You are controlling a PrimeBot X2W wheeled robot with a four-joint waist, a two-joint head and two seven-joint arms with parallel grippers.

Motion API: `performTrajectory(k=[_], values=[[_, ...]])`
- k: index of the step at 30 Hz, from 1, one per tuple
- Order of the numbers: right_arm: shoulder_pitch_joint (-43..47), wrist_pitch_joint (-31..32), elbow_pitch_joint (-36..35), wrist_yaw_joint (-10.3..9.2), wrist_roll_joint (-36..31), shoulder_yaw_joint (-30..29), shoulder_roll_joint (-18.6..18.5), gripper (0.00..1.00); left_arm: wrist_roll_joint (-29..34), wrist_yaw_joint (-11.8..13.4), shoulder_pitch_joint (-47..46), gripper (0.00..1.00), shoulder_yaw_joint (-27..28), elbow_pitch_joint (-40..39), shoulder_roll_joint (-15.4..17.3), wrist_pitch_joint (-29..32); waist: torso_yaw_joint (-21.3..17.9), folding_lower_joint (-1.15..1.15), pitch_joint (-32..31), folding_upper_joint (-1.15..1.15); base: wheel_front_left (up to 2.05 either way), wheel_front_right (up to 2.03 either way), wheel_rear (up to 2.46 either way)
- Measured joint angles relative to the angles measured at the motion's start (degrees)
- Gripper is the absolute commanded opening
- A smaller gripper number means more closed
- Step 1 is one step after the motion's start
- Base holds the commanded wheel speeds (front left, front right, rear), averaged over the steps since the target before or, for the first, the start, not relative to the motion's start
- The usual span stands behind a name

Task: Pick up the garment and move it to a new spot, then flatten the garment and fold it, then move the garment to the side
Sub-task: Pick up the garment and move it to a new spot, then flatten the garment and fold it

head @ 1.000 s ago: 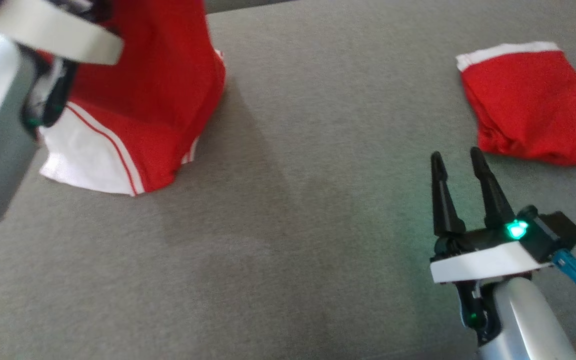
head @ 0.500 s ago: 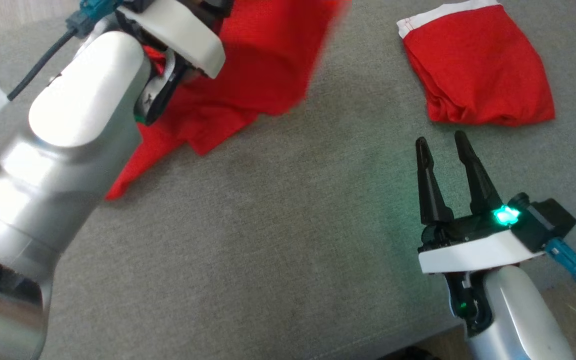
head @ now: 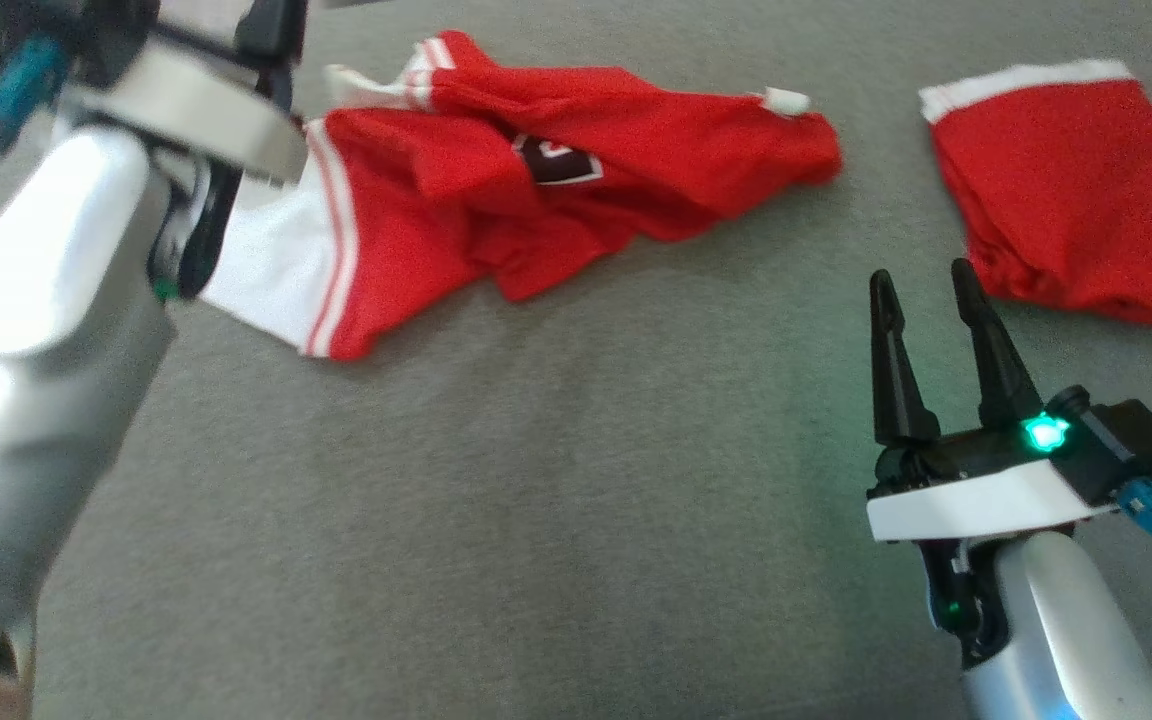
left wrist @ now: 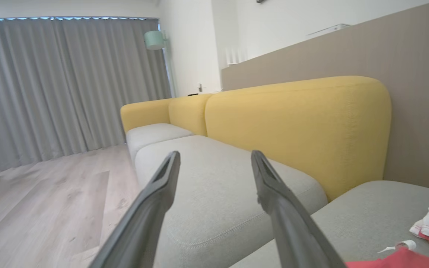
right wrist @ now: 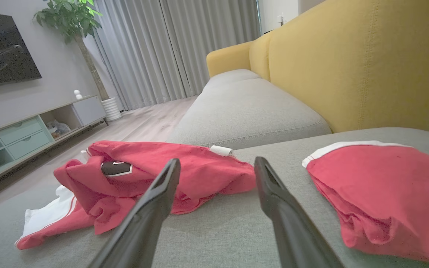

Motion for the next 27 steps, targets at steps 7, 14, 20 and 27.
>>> performTrajectory(k=[7, 14, 20, 27], values=[[1.6, 0.0, 0.6, 0.0, -2.4, -2.4, 0.0, 1.0, 0.0, 4.2, 16.6, 1.0, 8.4, -11.4, 1.9, -0.1, 5.7, 0.0, -3.4, 0.0, 0.0, 0.0, 0.0], [4.2, 0.0, 1.1, 0.0, -2.7, -3.0, 0.0, 1.0, 0.5, 7.1, 36.0, 1.0, 15.7, -19.9, -0.6, -0.1, 9.4, -0.01, -7.1, 0.0, 0.0, 0.0, 0.0], [7.1, 0.0, 1.8, 0.0, -2.8, -3.1, 0.0, 1.0, 4.8, 7.8, 49.8, 1.0, 21.8, -24.4, -7.0, -0.1, 12.4, -0.02, -9.8, 0.0, 0.0, 0.0, 0.0], [7.3, 0.0, 2.0, 0.0, -4.1, -3.0, 0.0, 1.0, 10.4, 3.0, 54.0, 1.0, 27.5, -24.5, -12.5, -0.1, 14.7, 0.0, -9.8, 0.0, 0.0, 0.0, 0.0]])
